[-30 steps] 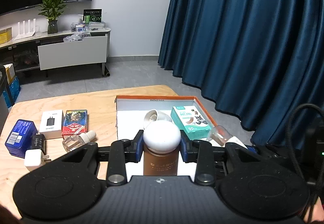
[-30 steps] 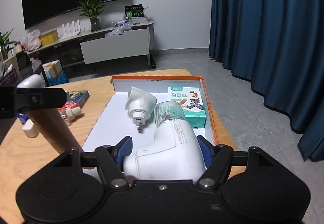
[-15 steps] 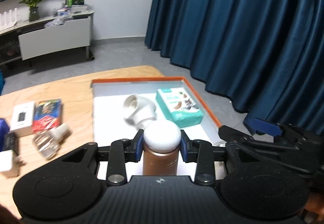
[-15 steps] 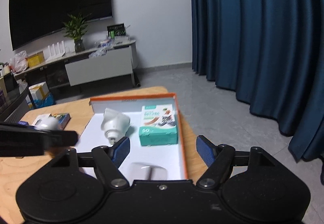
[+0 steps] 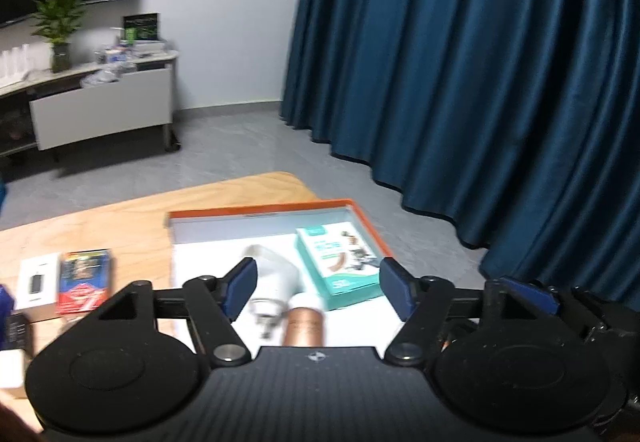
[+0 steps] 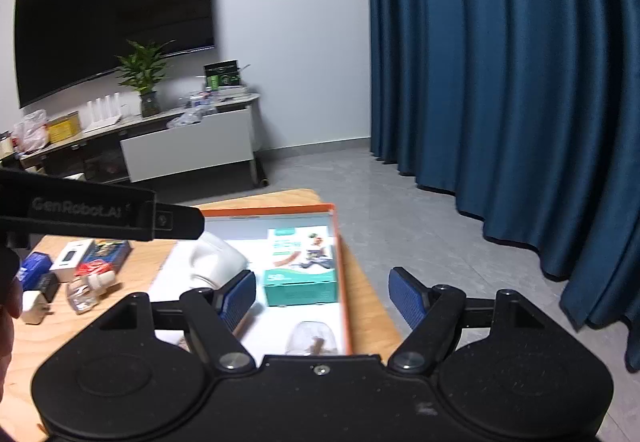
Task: Organize rigid objects
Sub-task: 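Lower the large diffuser into the box and open the right tool, then move both tools back over the table toward the blue tin and glass bottle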
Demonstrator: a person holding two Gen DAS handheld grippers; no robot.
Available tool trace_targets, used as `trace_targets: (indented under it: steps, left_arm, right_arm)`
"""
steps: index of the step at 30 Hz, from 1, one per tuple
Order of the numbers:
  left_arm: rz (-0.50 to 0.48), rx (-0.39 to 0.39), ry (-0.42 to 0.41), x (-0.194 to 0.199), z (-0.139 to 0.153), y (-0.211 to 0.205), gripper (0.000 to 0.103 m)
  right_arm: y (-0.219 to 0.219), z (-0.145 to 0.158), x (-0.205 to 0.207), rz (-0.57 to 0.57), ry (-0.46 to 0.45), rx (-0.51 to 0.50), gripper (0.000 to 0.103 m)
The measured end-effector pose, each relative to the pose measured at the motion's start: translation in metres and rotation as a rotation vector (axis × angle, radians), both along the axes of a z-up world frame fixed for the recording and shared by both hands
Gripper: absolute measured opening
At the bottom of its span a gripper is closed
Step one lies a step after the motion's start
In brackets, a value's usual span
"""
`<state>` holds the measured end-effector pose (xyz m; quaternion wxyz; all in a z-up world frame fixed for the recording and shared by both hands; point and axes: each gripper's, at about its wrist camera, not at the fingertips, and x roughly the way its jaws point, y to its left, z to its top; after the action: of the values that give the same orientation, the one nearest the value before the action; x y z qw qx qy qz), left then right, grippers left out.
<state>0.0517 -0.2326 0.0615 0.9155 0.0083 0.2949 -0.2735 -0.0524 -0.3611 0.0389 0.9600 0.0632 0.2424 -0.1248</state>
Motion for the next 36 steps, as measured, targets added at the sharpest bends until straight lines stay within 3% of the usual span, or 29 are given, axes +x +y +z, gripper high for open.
trace_targets:
  steps: [7,18,26,36]
  left_arm:
    - [0.138,0.030,-0.016,-0.014,0.011,0.060,0.081]
    - [0.346,0.038,-0.012,-0.026,0.022,0.153,0.085]
    - [0.431,0.024,-0.002,-0.028,0.015,0.196,0.086]
    - [0.474,-0.004,0.000,-0.024,-0.004,0.228,0.089]
  right_arm:
    - [0.043,0.010,0.017,0.126,-0.012,0.024,0.090]
    - [0.137,0.017,0.054,0.347,0.029,0.078,0.090]
    - [0.174,0.007,0.072,0.390,0.079,0.093,0.090]
    - [0.183,-0.004,0.080,0.410,0.109,0.079,0.090]
